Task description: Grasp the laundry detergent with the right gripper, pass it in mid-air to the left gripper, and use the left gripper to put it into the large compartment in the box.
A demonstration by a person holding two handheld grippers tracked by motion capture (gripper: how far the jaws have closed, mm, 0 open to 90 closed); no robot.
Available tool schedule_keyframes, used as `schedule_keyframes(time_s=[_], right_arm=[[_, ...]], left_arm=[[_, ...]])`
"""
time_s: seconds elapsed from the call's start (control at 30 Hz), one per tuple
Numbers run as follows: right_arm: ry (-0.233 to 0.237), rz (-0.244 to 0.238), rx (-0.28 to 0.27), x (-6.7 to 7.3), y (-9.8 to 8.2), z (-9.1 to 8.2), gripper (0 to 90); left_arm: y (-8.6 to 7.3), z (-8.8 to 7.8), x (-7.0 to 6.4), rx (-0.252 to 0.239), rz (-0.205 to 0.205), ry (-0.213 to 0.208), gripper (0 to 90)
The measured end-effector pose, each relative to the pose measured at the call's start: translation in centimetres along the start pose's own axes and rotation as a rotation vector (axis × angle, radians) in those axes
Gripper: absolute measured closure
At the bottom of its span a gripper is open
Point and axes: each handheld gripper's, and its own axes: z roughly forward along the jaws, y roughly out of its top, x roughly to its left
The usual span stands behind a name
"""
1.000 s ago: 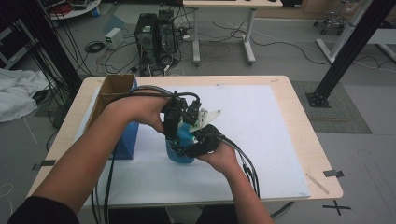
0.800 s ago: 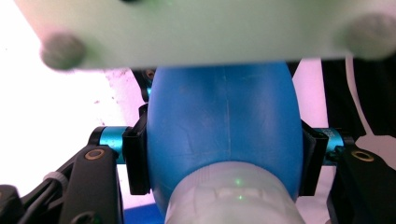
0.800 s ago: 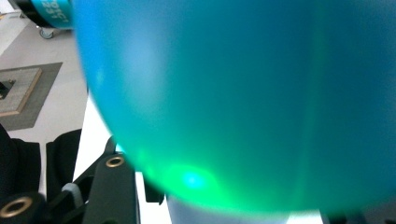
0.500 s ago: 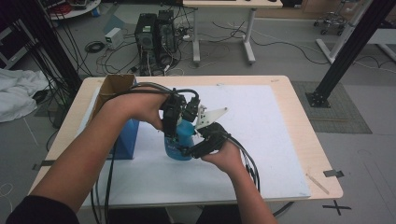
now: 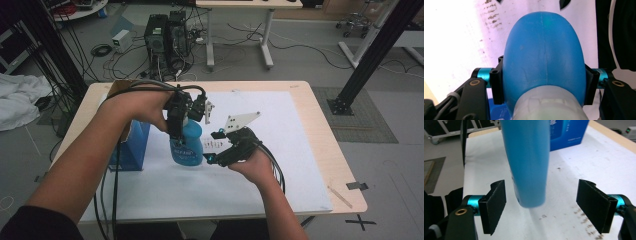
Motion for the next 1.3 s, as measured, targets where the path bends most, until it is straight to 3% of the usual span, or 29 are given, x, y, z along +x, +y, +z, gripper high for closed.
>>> schedule_keyframes(time_s=[0.07, 0.27, 0.63, 0.83, 1.0, 1.03, 1.13, 1.3], right_arm=[[-0.017, -0.021, -0.001, -0.1, 0.2, -0.5, 22.3], [-0.030, 0.004, 0.027, -0.7, 0.7, -1.1, 21.7], [-0.068, 0.028, 0.138, -1.5, 1.0, -2.1, 17.3], [-0.075, 0.030, 0.190, -1.7, 1.1, -1.6, 13.7], [-0.061, 0.020, 0.215, -1.7, 1.4, -1.2, 13.6], [-0.058, 0.017, 0.234, -1.8, 1.5, -1.0, 13.3], [-0.057, 0.017, 0.245, -2.0, 1.5, -0.8, 13.2], [-0.054, 0.013, 0.268, -2.1, 1.5, -0.5, 13.0]], left_arm=[[-0.3, -0.2, 0.1, -0.002, -0.008, 0.000, 38.2], [-1.5, -1.1, 0.4, -0.007, -0.035, -0.003, 38.2], [-4.1, -3.8, 0.9, 0.002, -0.098, 0.001, 38.1], [-6.3, -6.3, 0.6, -0.013, -0.164, 0.014, 38.1], [-7.5, -7.1, 0.3, -0.045, -0.203, 0.003, 38.1], [-8.4, -7.4, 0.2, -0.058, -0.235, -0.007, 38.1], [-9.2, -7.8, 0.0, -0.063, -0.269, -0.011, 38.1], [-11.1, -9.2, -0.3, -0.072, -0.365, -0.013, 38.1]])
